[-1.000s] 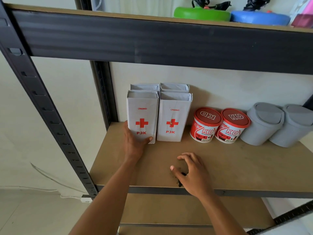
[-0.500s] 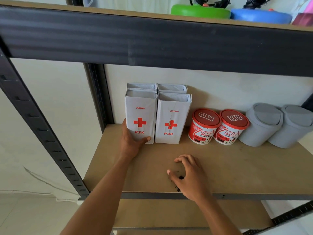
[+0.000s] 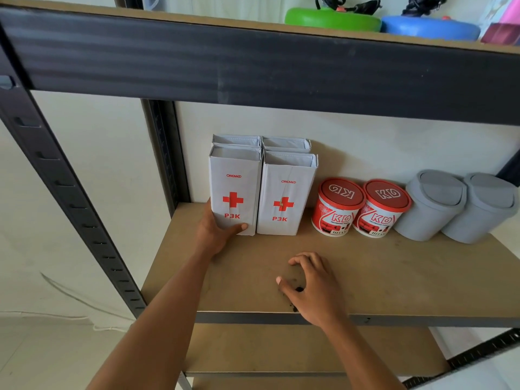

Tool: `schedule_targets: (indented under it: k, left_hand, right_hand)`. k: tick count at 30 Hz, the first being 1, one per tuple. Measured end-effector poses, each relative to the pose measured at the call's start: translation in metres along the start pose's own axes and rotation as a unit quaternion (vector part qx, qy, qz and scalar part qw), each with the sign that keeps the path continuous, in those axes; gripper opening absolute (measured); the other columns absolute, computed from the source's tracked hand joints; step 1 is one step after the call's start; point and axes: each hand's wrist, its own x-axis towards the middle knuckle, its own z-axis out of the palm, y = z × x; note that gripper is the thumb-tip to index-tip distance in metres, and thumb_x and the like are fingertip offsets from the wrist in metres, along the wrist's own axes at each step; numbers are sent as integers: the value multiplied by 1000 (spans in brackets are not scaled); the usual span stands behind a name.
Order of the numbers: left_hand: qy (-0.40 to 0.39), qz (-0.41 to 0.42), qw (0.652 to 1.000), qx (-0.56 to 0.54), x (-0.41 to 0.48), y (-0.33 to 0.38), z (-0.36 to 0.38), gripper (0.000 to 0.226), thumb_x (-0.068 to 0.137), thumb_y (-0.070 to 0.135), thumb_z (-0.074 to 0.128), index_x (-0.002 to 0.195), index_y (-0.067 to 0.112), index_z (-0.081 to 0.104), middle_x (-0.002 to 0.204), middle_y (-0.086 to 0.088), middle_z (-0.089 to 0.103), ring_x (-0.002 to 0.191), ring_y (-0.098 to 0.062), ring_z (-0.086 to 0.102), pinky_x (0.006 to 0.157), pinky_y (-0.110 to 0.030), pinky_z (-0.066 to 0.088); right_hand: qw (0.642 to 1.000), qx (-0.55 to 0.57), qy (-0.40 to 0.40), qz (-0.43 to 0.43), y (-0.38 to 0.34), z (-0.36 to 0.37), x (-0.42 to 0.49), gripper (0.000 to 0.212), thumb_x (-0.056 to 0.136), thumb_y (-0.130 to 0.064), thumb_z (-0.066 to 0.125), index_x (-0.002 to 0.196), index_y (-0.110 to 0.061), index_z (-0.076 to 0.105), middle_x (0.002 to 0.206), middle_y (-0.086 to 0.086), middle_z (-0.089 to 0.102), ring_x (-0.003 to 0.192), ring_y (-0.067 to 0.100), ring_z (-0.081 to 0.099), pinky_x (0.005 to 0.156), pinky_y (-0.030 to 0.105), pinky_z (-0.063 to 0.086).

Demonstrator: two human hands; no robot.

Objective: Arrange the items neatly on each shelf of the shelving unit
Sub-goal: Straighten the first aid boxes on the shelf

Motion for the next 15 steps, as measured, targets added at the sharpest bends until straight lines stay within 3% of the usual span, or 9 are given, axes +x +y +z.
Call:
schedule_targets:
  k: [2, 6, 11, 13, 15]
  left_hand:
    - [-10, 7, 1000, 5, -2, 2, -1, 81, 74, 30, 88, 140, 28, 41, 122, 9, 59, 109, -12, 60, 98, -43, 53]
    - [-9, 50, 999, 12, -14, 5, -4, 101, 69, 39, 89, 147, 31, 25, 131, 13, 53, 115, -4, 57, 93, -23, 49]
    - [42, 36, 997, 52, -55, -6, -1, 121, 77, 43, 84, 159, 28, -3, 159, -5, 34, 141, -27, 42, 111, -55, 40]
    - [57, 25, 995, 79, -79, -3, -2, 117, 80, 43, 82, 160, 29, -3, 165, -3, 22, 147, -27, 33, 114, -51, 33]
    - [67, 46, 992, 93, -105, 1, -4, 105, 83, 43, 80, 158, 33, 7, 164, 2, 25, 145, -21, 33, 112, -43, 35]
  right_hand:
    - [1000, -3, -4, -1, 0, -1, 0, 58, 81, -83, 41, 120, -42, 54, 127, -24, 43, 122, 5, 44, 96, 29, 52]
    - [1000, 2, -2, -10, -1, -5, 1, 56, 82, -81, 42, 118, -40, 56, 125, -22, 46, 122, 6, 44, 97, 29, 50]
    - [1000, 6, 10, -16, -2, -6, -2, 52, 84, -76, 47, 116, -37, 58, 123, -19, 49, 120, 9, 47, 96, 34, 50]
    - [1000, 12, 8, -13, -3, -7, -4, 50, 85, -74, 48, 115, -35, 59, 122, -18, 51, 120, 10, 47, 95, 34, 49]
    - [999, 19, 18, -19, -3, -8, -7, 45, 87, -70, 51, 111, -33, 62, 118, -17, 54, 116, 10, 50, 91, 33, 50]
